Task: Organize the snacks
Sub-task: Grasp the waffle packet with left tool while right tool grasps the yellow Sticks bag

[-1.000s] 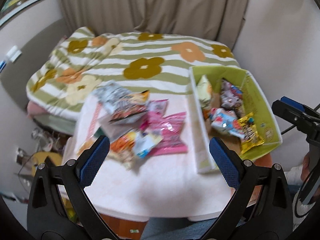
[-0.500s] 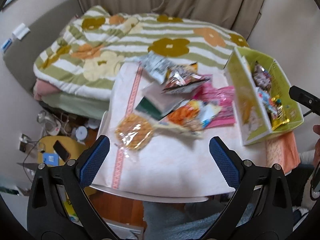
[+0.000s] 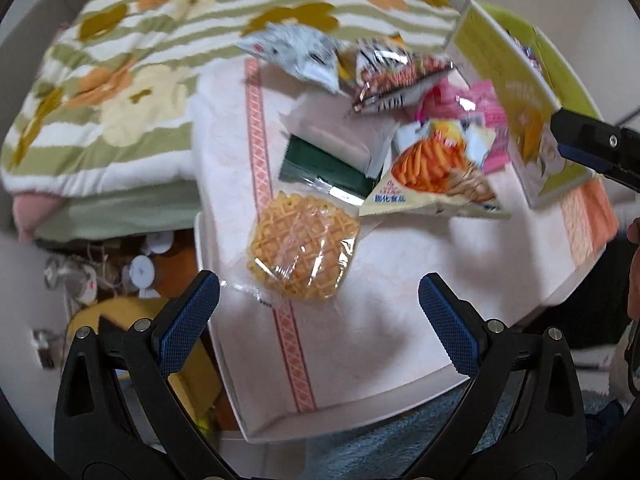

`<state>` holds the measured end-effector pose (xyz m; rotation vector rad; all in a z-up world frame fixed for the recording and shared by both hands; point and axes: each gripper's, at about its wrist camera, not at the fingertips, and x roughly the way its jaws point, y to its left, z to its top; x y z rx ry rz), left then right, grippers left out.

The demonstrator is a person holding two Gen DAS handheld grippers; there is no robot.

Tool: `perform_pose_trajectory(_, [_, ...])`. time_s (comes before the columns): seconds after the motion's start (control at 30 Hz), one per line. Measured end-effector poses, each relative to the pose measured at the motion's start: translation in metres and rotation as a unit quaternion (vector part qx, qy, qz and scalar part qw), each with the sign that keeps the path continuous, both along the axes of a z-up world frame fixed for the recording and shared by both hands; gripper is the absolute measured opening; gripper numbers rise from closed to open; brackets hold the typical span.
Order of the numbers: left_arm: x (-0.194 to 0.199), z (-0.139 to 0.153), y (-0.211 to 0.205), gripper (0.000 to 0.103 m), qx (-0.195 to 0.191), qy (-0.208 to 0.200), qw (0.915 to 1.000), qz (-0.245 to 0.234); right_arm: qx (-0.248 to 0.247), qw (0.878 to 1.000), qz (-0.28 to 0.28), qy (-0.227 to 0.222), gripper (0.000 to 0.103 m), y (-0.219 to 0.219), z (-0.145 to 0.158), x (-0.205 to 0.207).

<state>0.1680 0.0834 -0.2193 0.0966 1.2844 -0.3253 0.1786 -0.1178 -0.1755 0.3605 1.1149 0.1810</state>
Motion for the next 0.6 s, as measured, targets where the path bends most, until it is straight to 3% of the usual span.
perform_pose_trajectory(0.3, [0.026,-0.051,-0.016,0.099,0.041,0.029,0.9961,-0.073,0.064,0.995,-0.072,0.036,0.095,0.010,-0.042,0.001])
perform_pose_trajectory(0.5, [0.035,-0.067,-0.018,0.099,0.055,0.036,0.9948,-0.077,0.082,0.992,-0.077,0.060,0.095,0.020,-0.066,0.011])
perform_pose_trajectory(0.6, [0.040,-0.074,-0.018,0.091,0.058,0.046,0.9942,-0.078,0.095,0.990,-0.083,0.069,0.095,0.020,-0.077,0.015])
